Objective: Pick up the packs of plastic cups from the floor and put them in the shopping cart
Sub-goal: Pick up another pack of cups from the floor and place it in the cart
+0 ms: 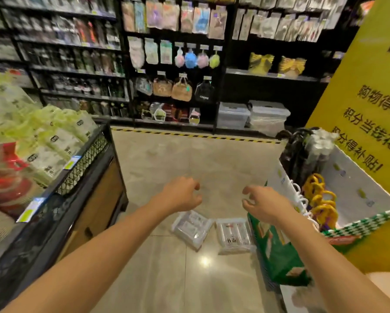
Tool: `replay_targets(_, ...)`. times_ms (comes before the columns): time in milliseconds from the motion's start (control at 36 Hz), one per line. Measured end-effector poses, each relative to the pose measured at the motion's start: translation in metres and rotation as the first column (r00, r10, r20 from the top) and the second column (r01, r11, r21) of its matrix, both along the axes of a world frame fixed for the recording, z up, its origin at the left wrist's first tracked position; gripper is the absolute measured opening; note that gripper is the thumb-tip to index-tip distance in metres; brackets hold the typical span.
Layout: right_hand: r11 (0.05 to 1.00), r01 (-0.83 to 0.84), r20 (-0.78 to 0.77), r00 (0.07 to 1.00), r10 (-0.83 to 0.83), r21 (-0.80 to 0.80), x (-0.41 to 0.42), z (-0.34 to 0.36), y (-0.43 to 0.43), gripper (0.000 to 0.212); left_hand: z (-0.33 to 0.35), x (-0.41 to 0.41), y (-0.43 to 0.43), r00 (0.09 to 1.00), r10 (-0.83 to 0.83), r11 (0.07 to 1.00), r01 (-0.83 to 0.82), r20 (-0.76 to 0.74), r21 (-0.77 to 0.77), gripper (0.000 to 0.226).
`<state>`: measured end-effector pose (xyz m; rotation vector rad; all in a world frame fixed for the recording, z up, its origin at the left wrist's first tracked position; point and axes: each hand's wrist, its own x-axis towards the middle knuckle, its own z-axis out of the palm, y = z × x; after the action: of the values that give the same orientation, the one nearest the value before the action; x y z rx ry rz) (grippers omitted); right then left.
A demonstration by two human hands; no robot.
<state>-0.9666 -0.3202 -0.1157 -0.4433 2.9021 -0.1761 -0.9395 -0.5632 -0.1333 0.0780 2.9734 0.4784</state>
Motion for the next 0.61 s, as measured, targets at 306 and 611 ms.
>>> replay_targets(306,0.997,-0.073,0.058,0.996,0.072,0.008,-0.143,-0.039,-0.063,0.043,-0.034,-0.123,-0.051,0.997,0.071,0.997,-0.071,0.039,0.014,0.042)
replay_targets(611,0.947,-0.304,0.153,0.946,0.287,0.100,-0.323,-0.114,-0.080,0.044,-0.114,-0.247,-0.051,0.954,0.283,0.959,-0.282,0.103,-0.024,0.043)
